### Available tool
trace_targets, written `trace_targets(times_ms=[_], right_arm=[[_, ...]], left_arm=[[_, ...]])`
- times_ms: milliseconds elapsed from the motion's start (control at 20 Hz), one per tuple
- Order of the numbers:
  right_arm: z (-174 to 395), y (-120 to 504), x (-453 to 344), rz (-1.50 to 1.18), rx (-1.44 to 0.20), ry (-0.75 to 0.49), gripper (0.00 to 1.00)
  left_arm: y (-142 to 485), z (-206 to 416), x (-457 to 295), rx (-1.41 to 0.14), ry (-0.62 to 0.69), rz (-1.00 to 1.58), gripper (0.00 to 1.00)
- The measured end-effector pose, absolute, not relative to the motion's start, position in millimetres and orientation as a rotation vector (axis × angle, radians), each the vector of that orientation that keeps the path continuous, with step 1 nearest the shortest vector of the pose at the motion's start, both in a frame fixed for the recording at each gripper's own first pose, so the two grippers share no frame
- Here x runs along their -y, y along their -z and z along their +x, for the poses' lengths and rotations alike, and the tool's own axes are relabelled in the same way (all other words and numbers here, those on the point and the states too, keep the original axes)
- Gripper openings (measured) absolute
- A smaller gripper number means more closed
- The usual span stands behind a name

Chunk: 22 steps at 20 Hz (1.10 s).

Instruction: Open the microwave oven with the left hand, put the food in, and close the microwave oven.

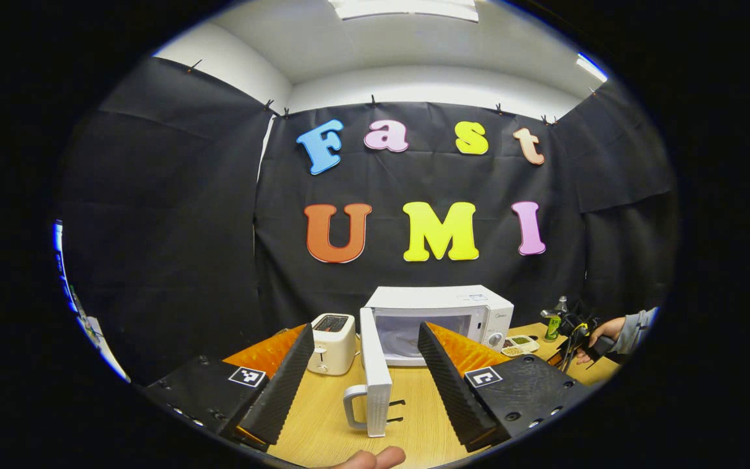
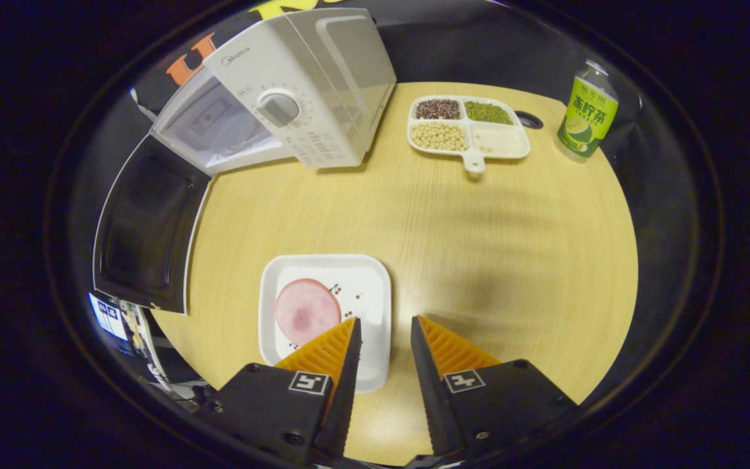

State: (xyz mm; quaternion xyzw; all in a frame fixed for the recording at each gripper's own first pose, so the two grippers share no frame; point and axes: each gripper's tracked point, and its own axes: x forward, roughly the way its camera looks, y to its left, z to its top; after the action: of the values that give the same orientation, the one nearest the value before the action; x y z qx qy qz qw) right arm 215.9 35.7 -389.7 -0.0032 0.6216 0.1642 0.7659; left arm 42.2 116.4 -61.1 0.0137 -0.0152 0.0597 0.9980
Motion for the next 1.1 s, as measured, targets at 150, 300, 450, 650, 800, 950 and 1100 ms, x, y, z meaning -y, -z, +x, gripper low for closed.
trace_targets(times_ms=[150,300,450,650,800,950,1100], right_arm=[[211,406,-35,0.000,-1.472,-0.407,0.30],[216,417,-40,0.029,-1.513,-0.448,0.00],[218,415,-39,0.065,-1.528,-0.465,0.04],[210,414,-42,0.244,-1.519,-0.481,0.04],[201,411,-36,0.333,-1.512,-0.455,0.04],[194,398,-44,0.392,-1.481,-0.447,0.04],[185,377,-64,0.439,-1.457,-0.466,0.04]], left_arm=[[56,44,-108,0.058,-0.102,0.052,0.95],[54,47,-105,0.064,-0.106,0.049,0.95],[57,49,-102,0.054,-0.104,0.032,0.95],[59,46,-93,0.050,-0.063,0.018,0.95],[55,41,-100,0.058,-0.055,0.028,0.95],[52,35,-105,0.062,-0.059,0.029,0.95],[58,30,-113,0.052,-0.056,0.030,0.95]])
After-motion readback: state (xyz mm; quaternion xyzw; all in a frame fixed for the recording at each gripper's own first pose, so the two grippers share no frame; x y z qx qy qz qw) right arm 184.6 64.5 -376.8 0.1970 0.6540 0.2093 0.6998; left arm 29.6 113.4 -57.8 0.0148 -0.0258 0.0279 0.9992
